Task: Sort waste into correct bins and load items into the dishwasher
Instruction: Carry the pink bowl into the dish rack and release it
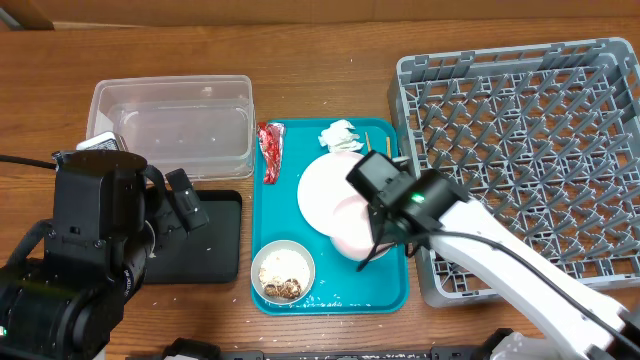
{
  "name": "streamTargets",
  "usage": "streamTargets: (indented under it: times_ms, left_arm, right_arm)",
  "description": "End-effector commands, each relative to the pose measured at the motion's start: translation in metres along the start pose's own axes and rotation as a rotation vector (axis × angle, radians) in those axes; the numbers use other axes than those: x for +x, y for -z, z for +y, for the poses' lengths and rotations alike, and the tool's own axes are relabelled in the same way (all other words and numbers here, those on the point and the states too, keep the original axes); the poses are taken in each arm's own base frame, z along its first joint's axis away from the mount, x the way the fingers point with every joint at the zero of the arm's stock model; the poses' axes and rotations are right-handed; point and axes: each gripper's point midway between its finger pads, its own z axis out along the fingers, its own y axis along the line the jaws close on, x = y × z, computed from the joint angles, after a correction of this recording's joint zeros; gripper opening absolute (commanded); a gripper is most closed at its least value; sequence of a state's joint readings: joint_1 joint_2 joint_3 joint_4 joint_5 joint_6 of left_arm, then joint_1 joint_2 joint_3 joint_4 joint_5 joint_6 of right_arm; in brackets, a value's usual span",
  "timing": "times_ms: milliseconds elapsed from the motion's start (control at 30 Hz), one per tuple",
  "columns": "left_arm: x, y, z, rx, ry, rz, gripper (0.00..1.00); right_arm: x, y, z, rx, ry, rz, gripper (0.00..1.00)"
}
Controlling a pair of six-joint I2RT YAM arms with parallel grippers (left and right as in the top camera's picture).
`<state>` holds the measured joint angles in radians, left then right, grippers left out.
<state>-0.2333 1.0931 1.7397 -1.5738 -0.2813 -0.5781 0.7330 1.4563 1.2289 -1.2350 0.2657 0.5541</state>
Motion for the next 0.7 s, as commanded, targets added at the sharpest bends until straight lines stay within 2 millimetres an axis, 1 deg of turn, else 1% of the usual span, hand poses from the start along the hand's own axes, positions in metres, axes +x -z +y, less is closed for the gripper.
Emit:
streamTargets:
  times_ms: [0, 33, 133, 200, 233, 333, 433, 467, 533, 567, 600, 667]
  left_arm:
    - [-0.001, -0.001, 0.003, -0.017, 0.023, -0.005, 1.00]
    - [-0.001, -0.001, 0.003, -0.017, 0.023, -0.005, 1.00]
    - [-0.001, -0.001, 0.003, -0.017, 0.023, -0.005, 1.00]
    - [-0.001, -0.001, 0.003, -0.017, 0.023, -0.005, 1.00]
    - [-0.001, -0.001, 0.003, -0.017, 0.023, -0.005, 1.00]
    - [-0.001, -0.001, 0.003, -0.017, 0.023, -0.005, 1.00]
    - [-0.001, -0.001, 0.003, -0.017, 0.023, -0.005, 1.00]
    - [-0.001, -0.001, 0.003, -0.017, 0.023, -0.005, 1.00]
    - [-0.001, -0.001, 0.003, -0.016, 0.023, -0.006, 1.00]
    - [-0.001, -0.001, 0.003, -0.016, 0.023, -0.006, 1.00]
    - [-0.001, -0.001, 0.003, -0.017, 0.023, -0.005, 1.00]
    - [-0.001, -0.001, 0.003, -0.016, 0.023, -0.005, 1.00]
  right_arm:
    - [-0.045, 0.058, -0.064, 0.187, -0.378, -0.378, 0.04]
    - [-0.050, 0.071, -0.080, 0.225, -0.449, -0.457, 0.04]
    - [-0.058, 0.102, -0.119, 0.300, -0.598, -0.625, 0.04]
    - [-0.060, 0.112, -0.139, 0.351, -0.658, -0.681, 0.04]
    - [-0.061, 0.114, -0.153, 0.393, -0.690, -0.694, 0.04]
    - [-0.061, 0.106, -0.183, 0.485, -0.769, -0.665, 0.04]
    - [-0.060, 0.087, -0.218, 0.603, -0.854, -0.601, 0.04]
    - [-0.062, 0.082, -0.225, 0.629, -0.868, -0.585, 0.04]
    - [-0.069, 0.068, -0.237, 0.688, -0.834, -0.541, 0.04]
    - [-0.079, 0.058, -0.250, 0.764, -0.753, -0.504, 0.04]
    - [-0.083, 0.052, -0.257, 0.811, -0.714, -0.484, 0.04]
    - [-0.088, 0.040, -0.267, 0.853, -0.693, -0.452, 0.04]
